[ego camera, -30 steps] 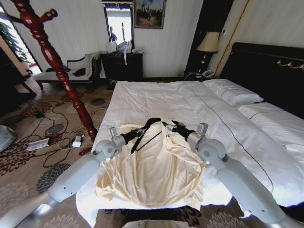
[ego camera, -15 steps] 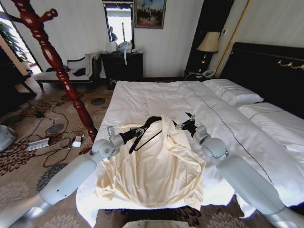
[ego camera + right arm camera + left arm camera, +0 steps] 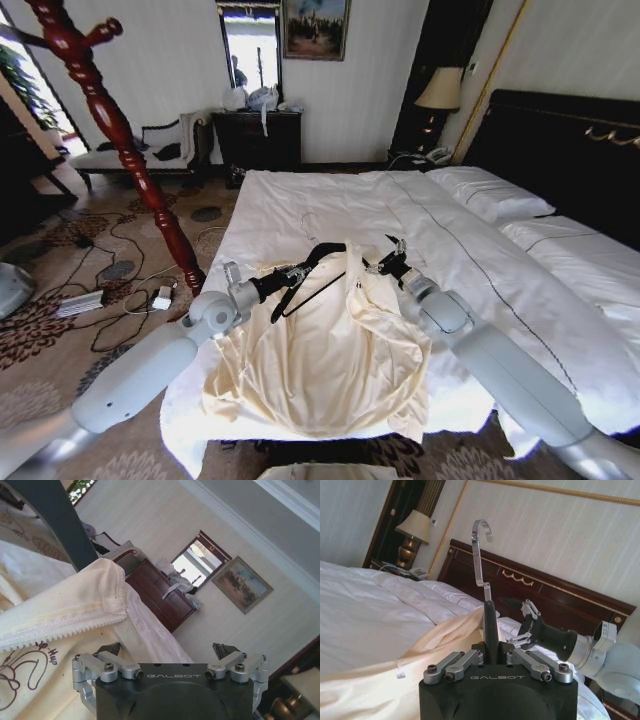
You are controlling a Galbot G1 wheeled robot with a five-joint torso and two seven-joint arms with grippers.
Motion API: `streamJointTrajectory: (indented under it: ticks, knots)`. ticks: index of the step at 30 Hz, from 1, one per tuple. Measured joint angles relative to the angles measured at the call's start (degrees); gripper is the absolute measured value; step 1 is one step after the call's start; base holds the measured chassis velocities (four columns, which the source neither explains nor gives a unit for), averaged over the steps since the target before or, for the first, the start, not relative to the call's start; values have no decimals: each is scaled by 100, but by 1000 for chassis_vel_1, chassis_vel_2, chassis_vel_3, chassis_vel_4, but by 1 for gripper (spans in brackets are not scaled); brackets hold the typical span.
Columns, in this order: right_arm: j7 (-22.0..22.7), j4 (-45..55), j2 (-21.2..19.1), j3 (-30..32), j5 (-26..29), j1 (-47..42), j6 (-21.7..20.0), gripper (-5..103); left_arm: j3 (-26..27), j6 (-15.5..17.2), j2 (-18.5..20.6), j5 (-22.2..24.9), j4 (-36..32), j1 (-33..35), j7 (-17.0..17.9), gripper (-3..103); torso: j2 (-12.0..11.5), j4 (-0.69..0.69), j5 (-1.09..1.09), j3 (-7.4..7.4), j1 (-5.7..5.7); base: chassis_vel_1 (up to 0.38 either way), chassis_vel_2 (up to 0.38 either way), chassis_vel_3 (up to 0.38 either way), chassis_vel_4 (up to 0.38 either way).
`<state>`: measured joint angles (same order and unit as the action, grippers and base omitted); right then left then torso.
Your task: Pick up the clothes from the bed and hang them on the clothes hanger.
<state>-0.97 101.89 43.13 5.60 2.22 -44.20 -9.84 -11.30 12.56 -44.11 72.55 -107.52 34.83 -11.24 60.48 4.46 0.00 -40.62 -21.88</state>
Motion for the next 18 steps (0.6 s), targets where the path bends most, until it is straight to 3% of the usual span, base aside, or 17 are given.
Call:
streamJointTrajectory:
  ticks: [7, 15, 18]
  knots:
    - [-480, -32, -269, -99, -667, 0, 390, 100, -42, 42, -74, -43, 16, -93, -22, 14, 0, 1, 0, 0, 0, 0, 0, 0, 0]
    - [-552, -77, -331, -147, -766, 54, 459, 100, -125, 51, -18, -29, -99, -43, -25, 14, 0, -2, -1, 0, 0, 0, 0, 0, 0]
    - [-637, -160, -328, -198, -1068, 84, 644, 102, -196, 52, -27, -55, -174, -37, -12, 14, 0, 0, 0, 0, 0, 0, 0, 0, 0]
